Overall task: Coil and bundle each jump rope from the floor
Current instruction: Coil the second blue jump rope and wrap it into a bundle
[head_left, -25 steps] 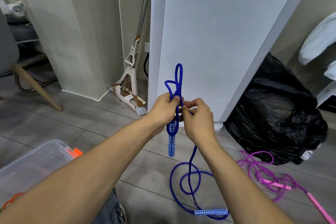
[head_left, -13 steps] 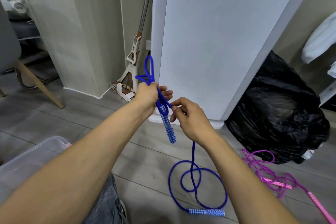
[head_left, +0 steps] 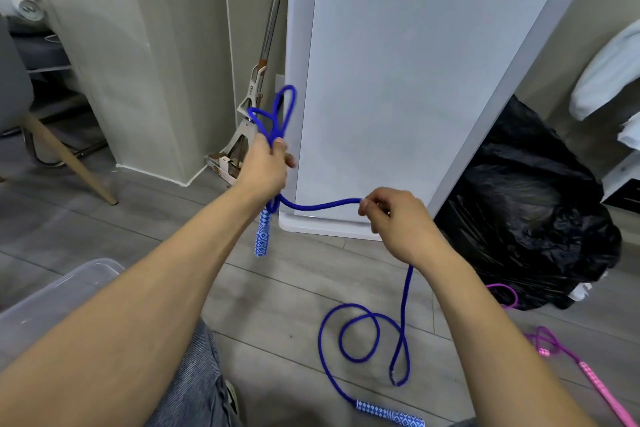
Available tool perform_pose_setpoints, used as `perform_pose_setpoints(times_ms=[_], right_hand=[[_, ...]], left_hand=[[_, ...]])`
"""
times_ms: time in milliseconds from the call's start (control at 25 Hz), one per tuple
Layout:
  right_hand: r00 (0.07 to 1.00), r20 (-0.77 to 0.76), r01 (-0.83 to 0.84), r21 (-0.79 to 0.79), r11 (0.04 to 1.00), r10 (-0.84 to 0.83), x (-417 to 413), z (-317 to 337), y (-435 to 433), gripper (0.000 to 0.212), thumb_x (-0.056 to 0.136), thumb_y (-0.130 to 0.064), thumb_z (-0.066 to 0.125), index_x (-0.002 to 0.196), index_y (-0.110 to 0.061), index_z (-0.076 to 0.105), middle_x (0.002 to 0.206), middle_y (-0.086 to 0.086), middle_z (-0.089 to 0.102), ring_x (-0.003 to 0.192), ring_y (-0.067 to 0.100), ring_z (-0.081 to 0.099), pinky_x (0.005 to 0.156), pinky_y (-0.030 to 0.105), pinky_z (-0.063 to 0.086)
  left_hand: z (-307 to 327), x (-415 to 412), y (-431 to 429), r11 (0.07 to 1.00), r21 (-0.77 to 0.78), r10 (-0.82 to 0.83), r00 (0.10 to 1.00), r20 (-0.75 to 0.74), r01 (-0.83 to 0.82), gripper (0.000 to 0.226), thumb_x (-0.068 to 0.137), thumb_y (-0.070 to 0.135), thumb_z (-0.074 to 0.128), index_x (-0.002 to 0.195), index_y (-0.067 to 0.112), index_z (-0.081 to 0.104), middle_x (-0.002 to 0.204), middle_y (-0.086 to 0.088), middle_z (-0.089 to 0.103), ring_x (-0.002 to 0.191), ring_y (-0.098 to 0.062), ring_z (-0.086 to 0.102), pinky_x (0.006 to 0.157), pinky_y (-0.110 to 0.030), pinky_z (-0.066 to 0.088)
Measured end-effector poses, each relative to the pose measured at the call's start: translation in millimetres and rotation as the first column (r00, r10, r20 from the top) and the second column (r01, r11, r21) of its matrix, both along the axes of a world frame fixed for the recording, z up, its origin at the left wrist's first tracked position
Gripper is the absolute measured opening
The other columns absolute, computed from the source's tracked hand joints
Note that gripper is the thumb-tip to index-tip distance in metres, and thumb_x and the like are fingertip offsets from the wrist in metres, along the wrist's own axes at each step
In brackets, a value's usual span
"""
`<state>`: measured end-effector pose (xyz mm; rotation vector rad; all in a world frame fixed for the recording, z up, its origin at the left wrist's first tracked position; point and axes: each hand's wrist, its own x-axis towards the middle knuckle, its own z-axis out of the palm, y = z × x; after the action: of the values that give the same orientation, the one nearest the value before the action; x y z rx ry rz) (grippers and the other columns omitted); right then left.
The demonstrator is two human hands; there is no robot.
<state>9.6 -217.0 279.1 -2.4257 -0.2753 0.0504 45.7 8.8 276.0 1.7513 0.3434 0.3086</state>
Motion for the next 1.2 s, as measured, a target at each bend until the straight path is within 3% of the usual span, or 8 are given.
perform_pose_setpoints(times_ms=[120, 280, 440, 640, 840, 1000, 1120, 1200], right_hand=[[0.992, 0.123, 0.031, 0.093, 0.995, -0.042, 0, 0, 8, 0.022, 0.101, -0.033, 0.050, 0.094, -0.023, 0.068, 0.078, -0.002, 0.067, 0.074, 0.019, 0.063, 0.064, 0.032, 0.049], [0.983, 0.181, 0.024, 0.038, 0.999, -0.031, -4, -2, 17, 0.020, 0.102, -0.034, 0.051, 0.098, -0.024, 0.067, 0.075, -0.011, 0.063, 0.074, 0.010, 0.059, 0.065, 0.030, 0.048], [0.971, 0.234, 0.047, 0.044, 0.998, -0.056, -4, -7, 18, 0.022, 0.101, -0.041, 0.051, 0.093, -0.025, 0.065, 0.072, -0.014, 0.063, 0.072, 0.006, 0.058, 0.063, 0.030, 0.042], [0.971, 0.190, 0.136, 0.057, 0.989, -0.144, -1, -1, 11, 0.032, 0.090, -0.053, 0.065, 0.083, -0.021, 0.065, 0.069, -0.007, 0.062, 0.064, 0.011, 0.055, 0.057, 0.028, 0.042], [0.995, 0.096, -0.020, 0.030, 0.999, 0.017, 0, 1, 0, 0.010, 0.094, -0.033, 0.067, 0.093, -0.023, 0.068, 0.080, -0.010, 0.065, 0.072, 0.008, 0.058, 0.065, 0.023, 0.044], [0.992, 0.116, 0.038, 0.002, 0.999, -0.038, 6, -1, -7, 0.015, 0.097, -0.035, 0.060, 0.093, -0.023, 0.068, 0.076, -0.011, 0.060, 0.069, 0.005, 0.054, 0.059, 0.020, 0.037], [0.985, 0.101, 0.139, 0.004, 0.990, -0.139, 14, -2, -26, 0.025, 0.098, -0.037, 0.057, 0.089, -0.019, 0.072, 0.075, -0.003, 0.065, 0.076, 0.018, 0.064, 0.064, 0.031, 0.050], [0.967, 0.097, 0.239, -0.048, 0.970, -0.234, 17, -3, -38, 0.030, 0.101, -0.034, 0.051, 0.091, -0.017, 0.073, 0.077, 0.000, 0.067, 0.078, 0.024, 0.064, 0.072, 0.037, 0.054]], left_hand=[[3, -18, -27, 0.945, 0.090, -0.310, 0.949, -0.054, 0.314, 0.016, 0.108, 0.029, 0.034, 0.104, 0.019, 0.045, 0.088, 0.005, 0.076, 0.063, -0.013, 0.059, 0.058, -0.030, 0.047], [1, -29, -46, 0.879, 0.157, -0.444, 0.893, -0.075, 0.450, 0.018, 0.107, 0.029, 0.038, 0.111, 0.015, 0.048, 0.099, 0.001, 0.073, 0.090, -0.013, 0.071, 0.071, -0.036, 0.061], [0, -35, -54, 0.820, 0.184, -0.537, 0.840, -0.084, 0.542, 0.016, 0.107, 0.025, 0.037, 0.106, 0.013, 0.047, 0.089, -0.003, 0.067, 0.072, -0.017, 0.073, 0.077, -0.037, 0.061], [2, -29, -47, 0.740, 0.218, -0.606, 0.771, -0.196, 0.637, 0.021, 0.107, 0.028, 0.038, 0.110, 0.012, 0.051, 0.081, -0.003, 0.051, 0.060, -0.013, 0.050, 0.066, -0.035, 0.060], [7, -33, -32, 0.567, 0.057, -0.755, 0.545, -0.364, 0.822, 0.027, 0.106, 0.028, 0.043, 0.108, 0.006, 0.059, 0.069, 0.000, 0.041, 0.056, -0.013, 0.038, 0.058, -0.029, 0.048], [4, -26, -25, 0.696, 0.228, -0.591, 0.723, -0.357, 0.681, 0.022, 0.106, 0.028, 0.042, 0.104, 0.010, 0.055, 0.079, -0.004, 0.051, 0.061, -0.016, 0.046, 0.058, -0.031, 0.050], [-3, -10, -11, 0.875, 0.331, -0.290, 0.930, -0.226, 0.353, 0.025, 0.106, 0.029, 0.040, 0.110, 0.009, 0.054, 0.092, -0.013, 0.060, 0.070, -0.025, 0.055, 0.067, -0.041, 0.053], [-9, 2, -1, 0.937, 0.328, -0.067, 0.985, -0.160, 0.117, 0.030, 0.105, 0.029, 0.040, 0.115, 0.003, 0.052, 0.104, -0.020, 0.062, 0.082, -0.034, 0.062, 0.071, -0.042, 0.054]])
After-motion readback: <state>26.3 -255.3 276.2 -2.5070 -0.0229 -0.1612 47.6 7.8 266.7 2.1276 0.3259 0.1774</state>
